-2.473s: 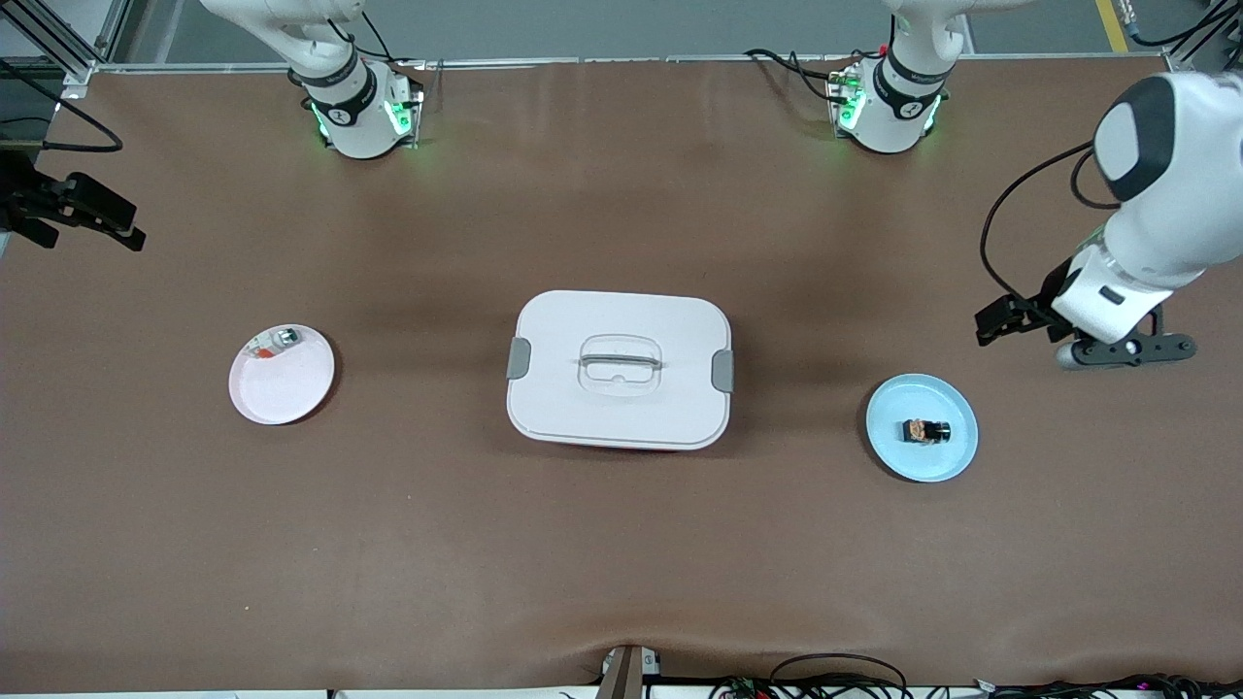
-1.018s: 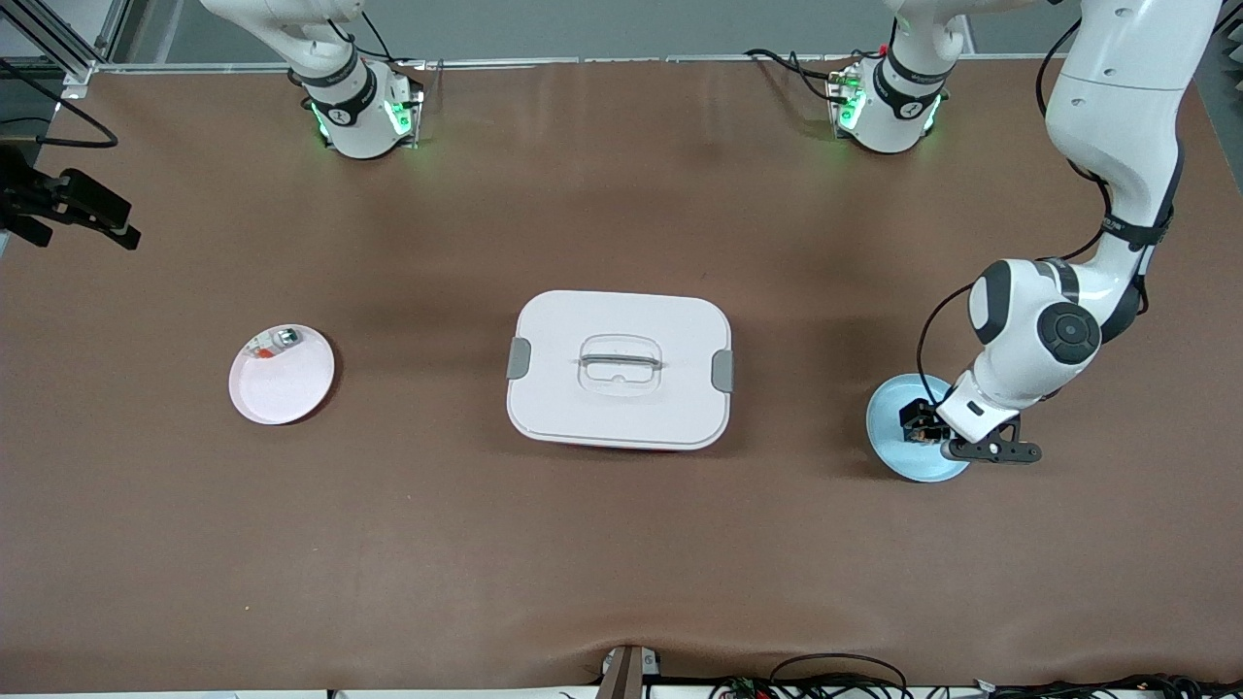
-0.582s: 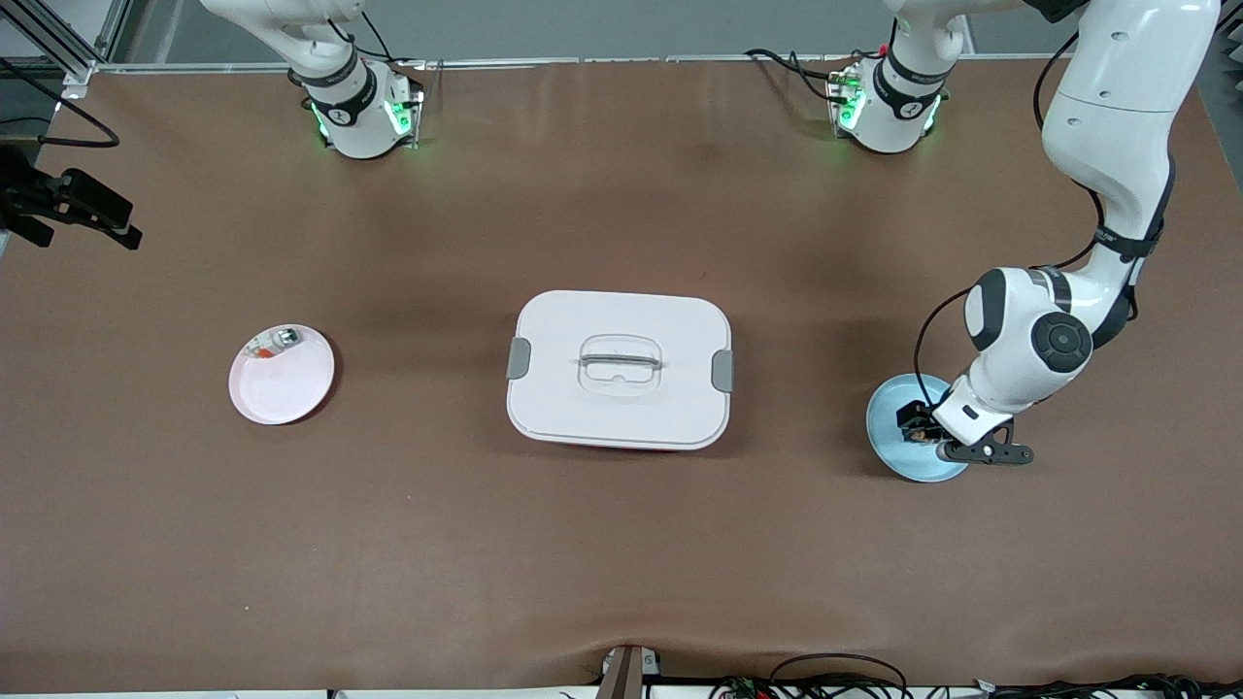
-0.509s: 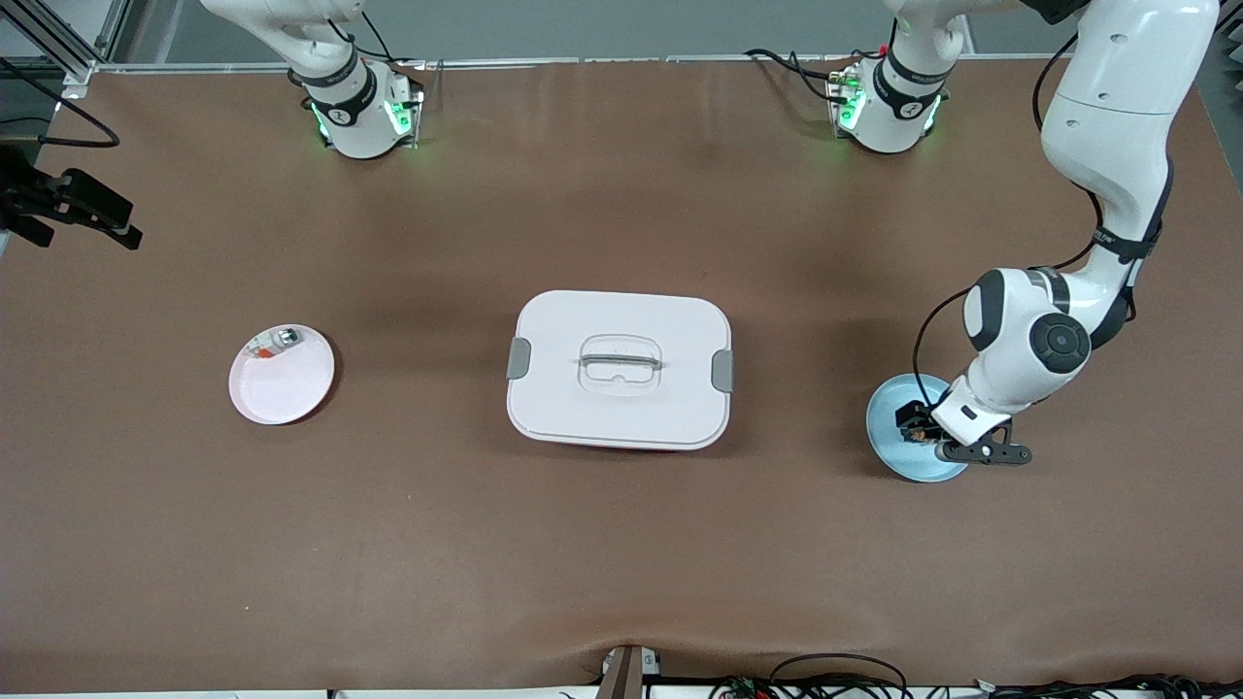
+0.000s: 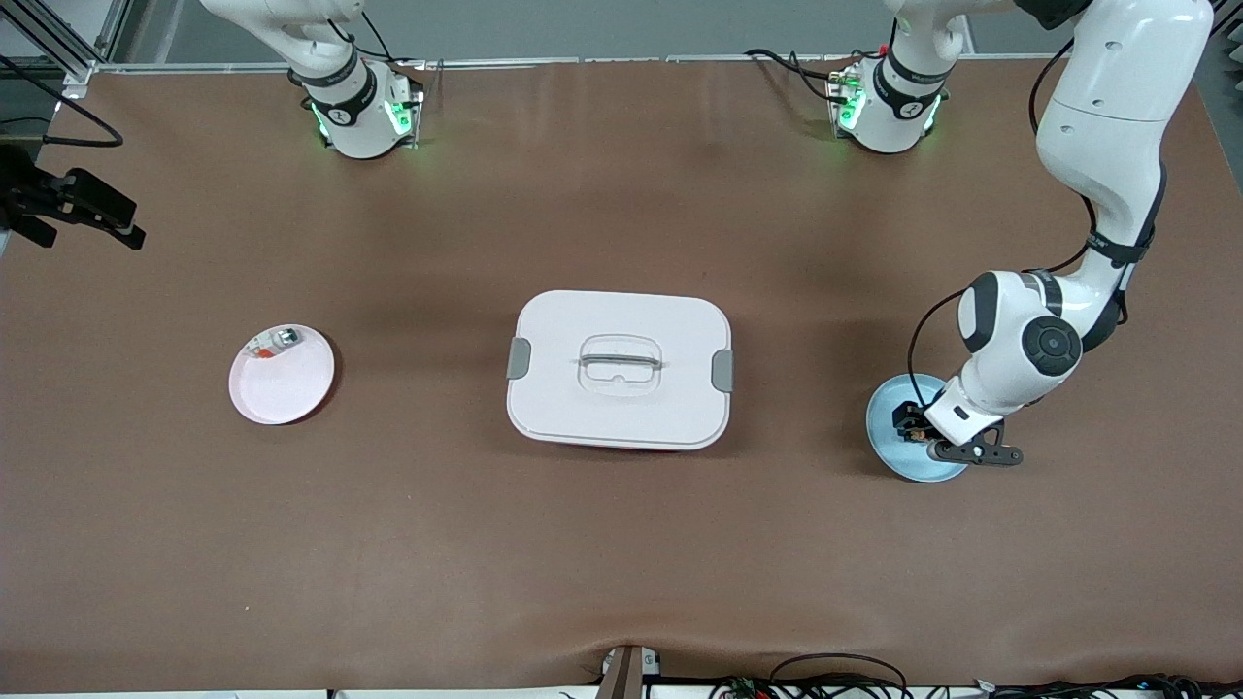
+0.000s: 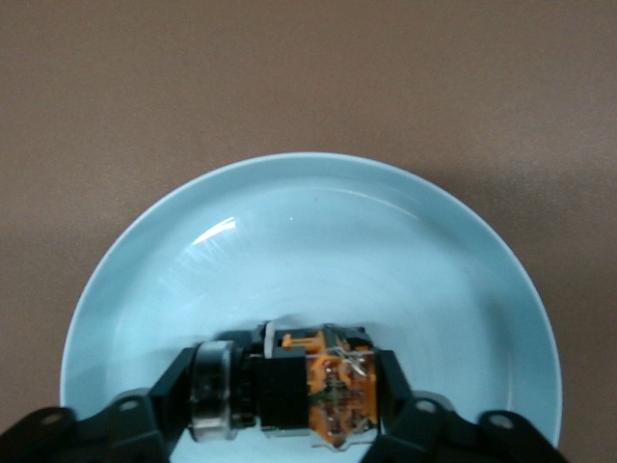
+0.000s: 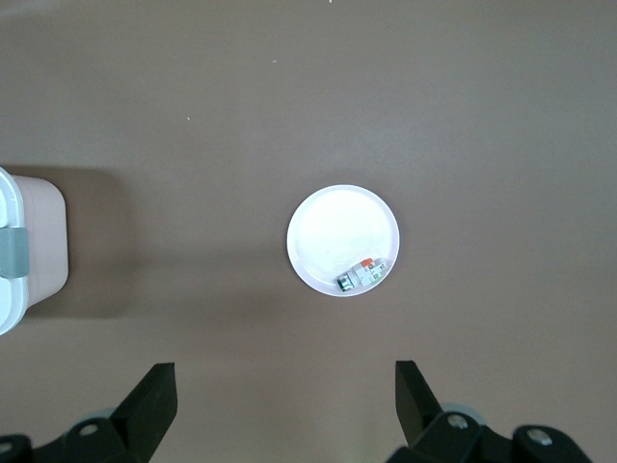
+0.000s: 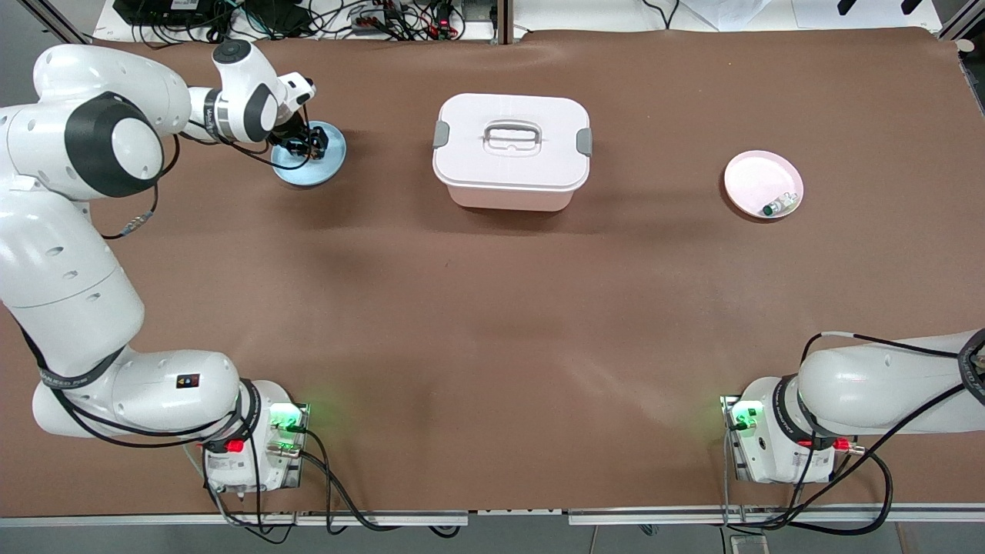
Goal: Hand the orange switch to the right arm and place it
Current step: 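Close the left gripper on the orange switch and lift it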
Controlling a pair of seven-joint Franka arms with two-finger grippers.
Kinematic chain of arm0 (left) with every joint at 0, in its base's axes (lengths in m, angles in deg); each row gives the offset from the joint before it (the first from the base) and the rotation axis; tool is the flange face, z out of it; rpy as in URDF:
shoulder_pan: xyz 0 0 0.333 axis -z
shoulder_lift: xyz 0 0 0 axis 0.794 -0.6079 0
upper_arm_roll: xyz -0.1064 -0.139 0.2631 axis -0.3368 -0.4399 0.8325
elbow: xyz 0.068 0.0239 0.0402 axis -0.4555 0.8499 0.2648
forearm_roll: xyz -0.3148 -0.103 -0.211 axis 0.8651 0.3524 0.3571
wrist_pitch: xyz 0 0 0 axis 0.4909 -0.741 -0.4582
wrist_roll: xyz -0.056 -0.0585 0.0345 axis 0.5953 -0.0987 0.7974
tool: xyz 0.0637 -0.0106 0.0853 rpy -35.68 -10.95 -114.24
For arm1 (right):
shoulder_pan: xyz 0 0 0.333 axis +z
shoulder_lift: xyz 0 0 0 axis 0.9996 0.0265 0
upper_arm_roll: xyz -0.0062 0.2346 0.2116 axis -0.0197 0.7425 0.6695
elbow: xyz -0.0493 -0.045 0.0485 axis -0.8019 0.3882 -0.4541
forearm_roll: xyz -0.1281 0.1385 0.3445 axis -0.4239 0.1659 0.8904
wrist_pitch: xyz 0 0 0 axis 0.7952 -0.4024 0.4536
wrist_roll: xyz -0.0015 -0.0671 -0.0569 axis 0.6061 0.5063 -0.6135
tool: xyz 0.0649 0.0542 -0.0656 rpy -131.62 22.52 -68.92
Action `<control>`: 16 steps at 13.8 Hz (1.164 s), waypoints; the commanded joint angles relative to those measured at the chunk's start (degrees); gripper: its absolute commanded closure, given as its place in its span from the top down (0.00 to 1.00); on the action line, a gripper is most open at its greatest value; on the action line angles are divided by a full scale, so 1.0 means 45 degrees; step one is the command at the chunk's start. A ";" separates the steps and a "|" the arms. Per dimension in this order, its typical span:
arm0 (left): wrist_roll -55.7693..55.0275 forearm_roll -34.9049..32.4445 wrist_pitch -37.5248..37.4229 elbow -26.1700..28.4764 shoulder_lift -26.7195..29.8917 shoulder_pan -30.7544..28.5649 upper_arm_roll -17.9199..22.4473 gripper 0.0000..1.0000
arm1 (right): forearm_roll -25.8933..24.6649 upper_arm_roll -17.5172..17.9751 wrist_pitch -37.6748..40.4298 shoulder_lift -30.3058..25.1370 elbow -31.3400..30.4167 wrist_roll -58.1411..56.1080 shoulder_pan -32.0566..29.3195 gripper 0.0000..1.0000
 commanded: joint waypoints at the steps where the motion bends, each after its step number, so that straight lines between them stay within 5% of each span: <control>1: 0.0014 -0.0224 -0.0021 -0.0156 0.0119 -0.0048 -0.0038 0.00 | -0.0126 0.0098 0.0199 0.0154 0.0306 0.0001 -0.0045 1.00; 9: -0.0103 0.0790 -0.3336 -0.0447 0.2696 -0.0067 -0.0468 0.00 | -0.0067 0.0098 0.0199 0.0154 0.0287 0.0020 0.0033 1.00; 16: -0.3241 0.2062 -0.7555 -0.2594 0.3597 -0.0048 -0.1988 0.00 | -0.0048 0.0118 0.1037 0.0096 0.0170 -0.0097 0.0695 1.00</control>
